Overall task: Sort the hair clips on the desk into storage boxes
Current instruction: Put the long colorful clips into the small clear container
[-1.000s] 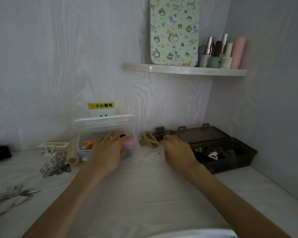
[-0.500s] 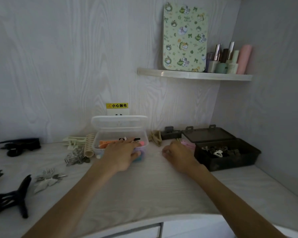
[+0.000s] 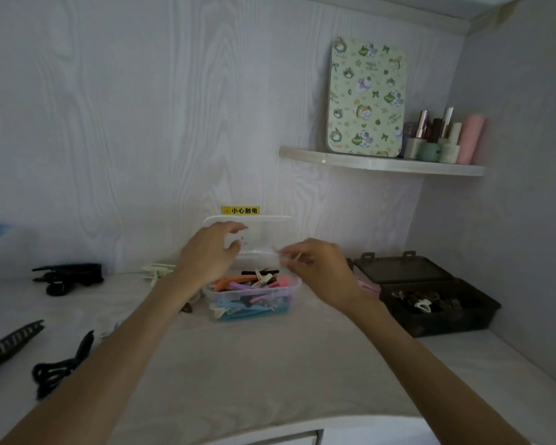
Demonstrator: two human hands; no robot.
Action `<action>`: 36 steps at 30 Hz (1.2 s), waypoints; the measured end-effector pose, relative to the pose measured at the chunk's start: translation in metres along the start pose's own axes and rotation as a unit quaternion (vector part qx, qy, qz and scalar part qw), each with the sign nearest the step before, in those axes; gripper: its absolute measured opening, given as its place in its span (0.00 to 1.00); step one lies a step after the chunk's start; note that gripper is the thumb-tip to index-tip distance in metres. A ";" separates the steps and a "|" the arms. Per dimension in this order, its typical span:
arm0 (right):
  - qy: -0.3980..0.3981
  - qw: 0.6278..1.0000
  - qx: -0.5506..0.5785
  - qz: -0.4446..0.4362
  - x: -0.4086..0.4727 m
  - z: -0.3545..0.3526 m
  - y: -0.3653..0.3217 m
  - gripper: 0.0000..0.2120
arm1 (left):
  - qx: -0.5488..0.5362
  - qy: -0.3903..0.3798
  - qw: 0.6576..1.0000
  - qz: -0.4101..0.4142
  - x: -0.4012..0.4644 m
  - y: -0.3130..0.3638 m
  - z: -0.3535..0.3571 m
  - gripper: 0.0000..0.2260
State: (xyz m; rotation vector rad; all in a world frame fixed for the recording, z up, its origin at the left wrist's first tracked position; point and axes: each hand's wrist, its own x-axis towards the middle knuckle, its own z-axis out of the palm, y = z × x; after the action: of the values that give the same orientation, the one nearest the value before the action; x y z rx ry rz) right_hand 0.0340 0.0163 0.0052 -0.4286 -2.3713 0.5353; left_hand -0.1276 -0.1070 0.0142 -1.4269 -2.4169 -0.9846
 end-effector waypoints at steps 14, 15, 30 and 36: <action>-0.228 0.972 -0.054 -0.032 0.058 0.025 0.024 0.11 | -0.014 -0.072 0.997 0.026 0.078 0.011 0.009 0.09; -0.242 0.968 -0.063 -0.025 0.054 0.016 0.025 0.11 | -0.011 -0.101 0.995 0.021 0.079 0.019 0.010 0.08; -0.349 0.858 -0.317 0.206 0.067 -0.110 0.140 0.32 | -0.022 -0.469 0.883 -0.021 0.079 0.104 0.120 0.16; -0.323 0.893 -0.207 0.233 0.077 -0.134 0.154 0.21 | 0.004 -0.423 0.906 0.021 0.097 0.123 0.155 0.17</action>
State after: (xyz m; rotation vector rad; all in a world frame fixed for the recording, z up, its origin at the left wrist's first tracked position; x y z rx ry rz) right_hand 0.0920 0.2178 0.0665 -1.1918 -3.0507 0.4150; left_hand -0.0490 0.0985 -0.0051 -2.2341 -2.8827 -0.3492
